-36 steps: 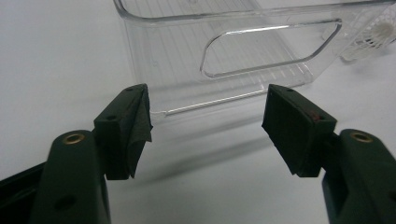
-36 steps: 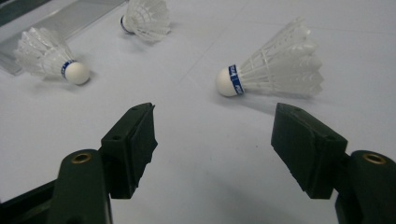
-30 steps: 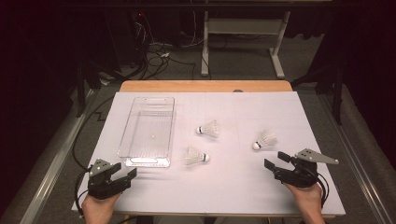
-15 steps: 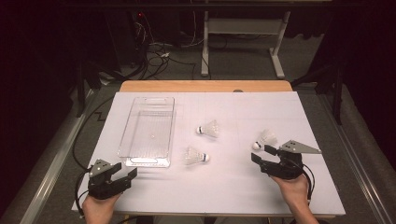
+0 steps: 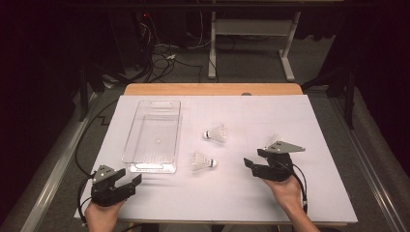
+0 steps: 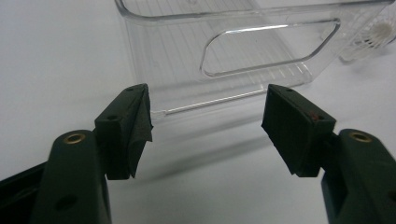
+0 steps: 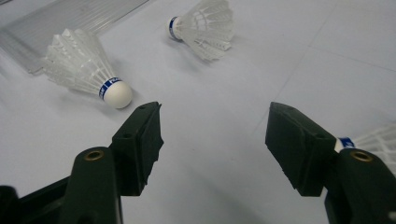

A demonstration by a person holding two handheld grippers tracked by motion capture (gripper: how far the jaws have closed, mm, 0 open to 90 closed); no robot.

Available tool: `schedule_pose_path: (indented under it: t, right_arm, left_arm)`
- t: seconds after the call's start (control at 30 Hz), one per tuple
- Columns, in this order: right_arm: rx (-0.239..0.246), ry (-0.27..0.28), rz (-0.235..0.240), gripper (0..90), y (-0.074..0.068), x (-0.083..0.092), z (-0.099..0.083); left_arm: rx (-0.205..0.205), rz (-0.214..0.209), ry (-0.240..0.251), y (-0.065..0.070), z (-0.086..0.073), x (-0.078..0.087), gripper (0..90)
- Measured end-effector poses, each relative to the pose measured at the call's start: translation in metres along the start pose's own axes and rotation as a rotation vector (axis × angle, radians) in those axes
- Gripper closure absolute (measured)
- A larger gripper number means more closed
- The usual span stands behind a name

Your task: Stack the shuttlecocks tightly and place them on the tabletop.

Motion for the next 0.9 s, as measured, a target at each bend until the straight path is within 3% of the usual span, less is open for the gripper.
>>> schedule_pose_path:
  t: [0.17, 0.3, 0.67, 0.9]
  right_arm:
    - [0.018, -0.032, 0.026, 38.5, -0.015, -0.011, 0.006]
    - [-0.037, -0.022, 0.088, 38.5, -0.022, -0.016, 0.008]
    - [-0.020, -0.054, 0.104, 41.8, -0.032, -0.024, 0.017]
    - [-0.045, -0.048, 0.115, 42.4, -0.034, -0.026, 0.021]
  left_arm:
    - [-0.002, 0.001, 0.011, -0.001, 0.000, 0.004, 33.5]
    - [0.000, 0.001, 0.010, -0.001, 0.000, 0.003, 33.4]
    - [-0.021, -0.013, -0.013, 0.003, 0.000, -0.002, 34.1]
    - [-0.013, -0.018, -0.004, 0.003, -0.001, 0.001, 34.0]
Point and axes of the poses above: each handheld gripper's, and its own axes: x roughly backward along the jaws, z roughly out of its top, y roughly to its right, the point moved 4 cm from there along -x, roughly forward along the jaws, and after that the axes turned 13 degrees about x, right-handed, at the moved point
